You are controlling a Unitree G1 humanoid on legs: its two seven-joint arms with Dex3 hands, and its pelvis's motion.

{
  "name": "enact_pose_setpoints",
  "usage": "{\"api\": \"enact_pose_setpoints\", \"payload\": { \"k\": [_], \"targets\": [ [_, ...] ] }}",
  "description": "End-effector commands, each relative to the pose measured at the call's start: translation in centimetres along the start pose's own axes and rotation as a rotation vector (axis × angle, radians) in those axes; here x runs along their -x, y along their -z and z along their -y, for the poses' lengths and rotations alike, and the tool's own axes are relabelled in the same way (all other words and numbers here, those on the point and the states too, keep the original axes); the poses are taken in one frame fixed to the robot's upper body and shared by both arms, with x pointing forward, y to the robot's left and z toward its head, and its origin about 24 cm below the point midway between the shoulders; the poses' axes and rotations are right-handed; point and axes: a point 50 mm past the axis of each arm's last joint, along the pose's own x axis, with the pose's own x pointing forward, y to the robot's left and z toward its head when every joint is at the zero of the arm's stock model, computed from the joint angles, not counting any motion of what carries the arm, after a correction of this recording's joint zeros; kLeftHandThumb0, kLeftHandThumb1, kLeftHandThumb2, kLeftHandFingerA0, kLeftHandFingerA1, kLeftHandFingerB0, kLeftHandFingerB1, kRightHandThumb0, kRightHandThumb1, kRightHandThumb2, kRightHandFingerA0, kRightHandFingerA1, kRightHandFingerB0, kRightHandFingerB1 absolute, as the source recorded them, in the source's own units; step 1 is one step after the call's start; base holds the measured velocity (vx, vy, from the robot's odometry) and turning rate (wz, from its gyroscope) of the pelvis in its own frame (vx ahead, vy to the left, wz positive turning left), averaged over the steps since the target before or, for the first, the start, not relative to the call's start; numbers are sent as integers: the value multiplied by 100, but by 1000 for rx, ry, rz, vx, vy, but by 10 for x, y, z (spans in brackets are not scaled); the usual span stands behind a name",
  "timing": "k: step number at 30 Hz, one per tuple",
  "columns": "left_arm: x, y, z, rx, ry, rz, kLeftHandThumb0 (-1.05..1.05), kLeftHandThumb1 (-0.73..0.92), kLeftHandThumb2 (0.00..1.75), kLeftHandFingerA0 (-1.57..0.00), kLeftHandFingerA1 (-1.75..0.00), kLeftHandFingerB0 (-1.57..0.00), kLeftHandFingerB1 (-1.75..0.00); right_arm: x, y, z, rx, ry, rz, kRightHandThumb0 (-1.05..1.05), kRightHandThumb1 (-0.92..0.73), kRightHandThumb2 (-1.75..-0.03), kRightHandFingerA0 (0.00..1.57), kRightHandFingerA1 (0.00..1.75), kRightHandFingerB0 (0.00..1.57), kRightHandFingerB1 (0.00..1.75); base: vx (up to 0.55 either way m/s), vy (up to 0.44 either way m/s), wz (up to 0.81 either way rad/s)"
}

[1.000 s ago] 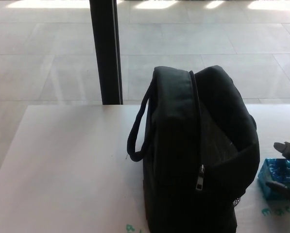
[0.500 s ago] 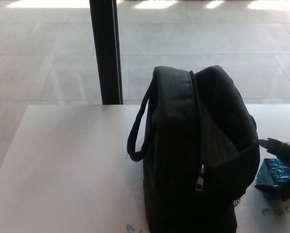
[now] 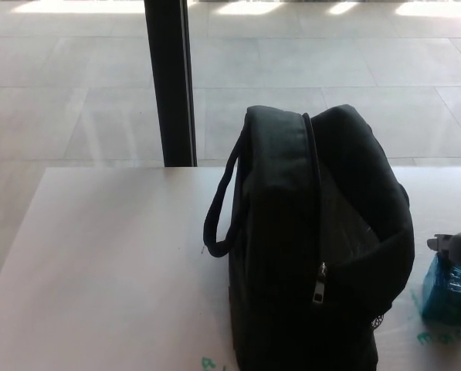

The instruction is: The robot uses its right hand to pick up the cube kept on the middle of the desk and put it inside the bag next to it

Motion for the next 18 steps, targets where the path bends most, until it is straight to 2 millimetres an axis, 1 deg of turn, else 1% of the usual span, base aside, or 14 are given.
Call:
{"api": "enact_pose_setpoints", "payload": {
  "k": [1, 2, 3, 4, 5, 6, 8, 9, 11, 12, 13, 16, 17, 18],
  "targets": [
    [1, -3, -7, -1, -25, -14, -72, 68, 60, -30, -52, -20, -38, -1, 27, -33, 138, -320, -196, -23, -42, -72, 77, 109, 0, 12, 0, 0, 0],
    [2, -3, -7, -3, -26, -16, -74, 52, 87, -25, -56, -16, -47, -3, 25, -37, 157, -285, -192, -23, -47, -74, 78, 112, 0, 5, 0, 0, 0],
    [2, -3, -7, -3, -26, -17, -74, 52, 87, -25, -56, -16, -47, -3, 25, -37, 159, -282, -192, -23, -47, -74, 78, 112, 0, 5, 0, 0, 0],
    [3, -4, -7, 23, -25, -8, -74, 51, 84, -25, -56, -19, -47, -2, 22, -39, 216, -194, -177, -27, -70, -62, 56, 139, 0, 36, 0, 0, 0],
    [2, -3, -7, -3, -21, -11, -75, 52, 88, -25, -57, -17, -47, -3, 20, -42, 300, -102, -152, -30, -78, -64, 53, 146, 12, 39, 0, 0, 0],
    [2, -3, -7, -7, -21, -12, -75, 52, 88, -25, -57, -17, -47, -3, 20, -43, 308, -95, -150, -30, -78, -64, 53, 146, 12, 39, 0, 0, 0],
    [2, -2, -8, 32, -36, -14, -75, 49, 86, -27, -57, -18, -47, -3, 19, -43, 333, -88, -142, -29, -79, -63, 58, 140, 23, 39, 0, 0, 0],
    [2, -3, -8, 34, -41, -10, -74, 49, 86, -28, -57, -19, -48, -3, 18, -42, 353, -58, -125, -29, -76, -65, 60, 142, 36, 43, 0, 0, 0],
    [2, -3, -7, 2, -37, -18, -75, 52, 88, -27, -57, -18, -47, -2, 16, -42, 352, -24, -108, -30, -77, -62, 59, 156, 45, 42, 0, 0, 0],
    [2, -3, -7, -1, -33, -11, -77, 50, 87, -27, -57, -17, -47, 0, 14, -44, 356, 14, -61, -34, -75, -66, 72, 159, 67, 53, 0, 0, 0],
    [2, -3, -7, -3, -34, -11, -77, 50, 87, -28, -57, -18, -48, 0, 13, -46, 366, 41, -40, -35, -74, -65, 76, 163, 74, 59, 0, 0, 0],
    [1, -2, -6, -39, -38, -24, -78, 53, 89, -27, -56, -19, -47, 1, 9, -52, 371, 70, -10, -37, -83, -70, 79, 164, 74, 68, 0, 0, 0],
    [1, -2, -6, -39, -38, -24, -78, 53, 89, -27, -56, -19, -47, 1, 9, -52, 371, 71, -10, -37, -83, -70, 79, 164, 74, 68, 0, 0, 0],
    [2, -2, -6, -11, -29, -19, -73, 68, 60, -29, -51, -21, -38, 1, 9, -54, 363, 82, -3, -37, -83, -69, 78, 164, 75, 69, 0, 0, 0]
  ]
}}
